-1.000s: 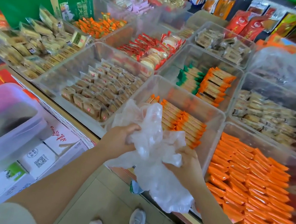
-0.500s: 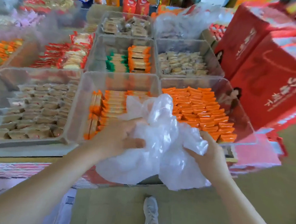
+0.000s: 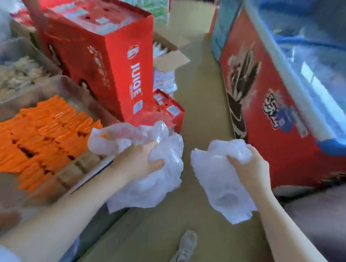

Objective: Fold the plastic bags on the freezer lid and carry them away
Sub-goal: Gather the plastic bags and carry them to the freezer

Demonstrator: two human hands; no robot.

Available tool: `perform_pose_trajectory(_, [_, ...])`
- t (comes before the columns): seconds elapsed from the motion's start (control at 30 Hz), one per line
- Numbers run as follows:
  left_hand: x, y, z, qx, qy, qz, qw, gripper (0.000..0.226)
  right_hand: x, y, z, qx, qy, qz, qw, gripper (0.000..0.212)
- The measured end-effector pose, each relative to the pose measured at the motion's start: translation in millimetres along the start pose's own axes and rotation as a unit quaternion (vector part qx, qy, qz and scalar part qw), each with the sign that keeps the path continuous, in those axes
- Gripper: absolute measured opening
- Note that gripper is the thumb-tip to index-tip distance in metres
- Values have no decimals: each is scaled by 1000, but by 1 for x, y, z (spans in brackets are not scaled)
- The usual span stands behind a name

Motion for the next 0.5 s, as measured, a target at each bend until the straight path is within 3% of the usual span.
perform_pose_trajectory(0.1, [4,64,-69,-45,10,-31,998,50,64,56,-6,-6,-25,-39,999,24])
perform_pose_trajectory(0.2, [14,127,-144,-92,22,-67,993,50,115,106,-8,-6,6,-77,997,33])
perform_pose_trajectory(0.3, [25,186,-205,-133,-26,-67,988,42,151,154,0,9,19,-106,994,29])
perform_pose_trajectory(0.5, [40,304,-292,-216,-41,-86,972,35,195,258,-3,6,53,-154,987,47])
Point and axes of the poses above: each hand's wrist, its own y-axis towards the middle knuckle, its own x-axis out of the back of the hand, z = x × y, the point moved 9 cm from there along y, towards the middle knuckle, and after that the axes turned 15 degrees about y, right-handed, at the moved point
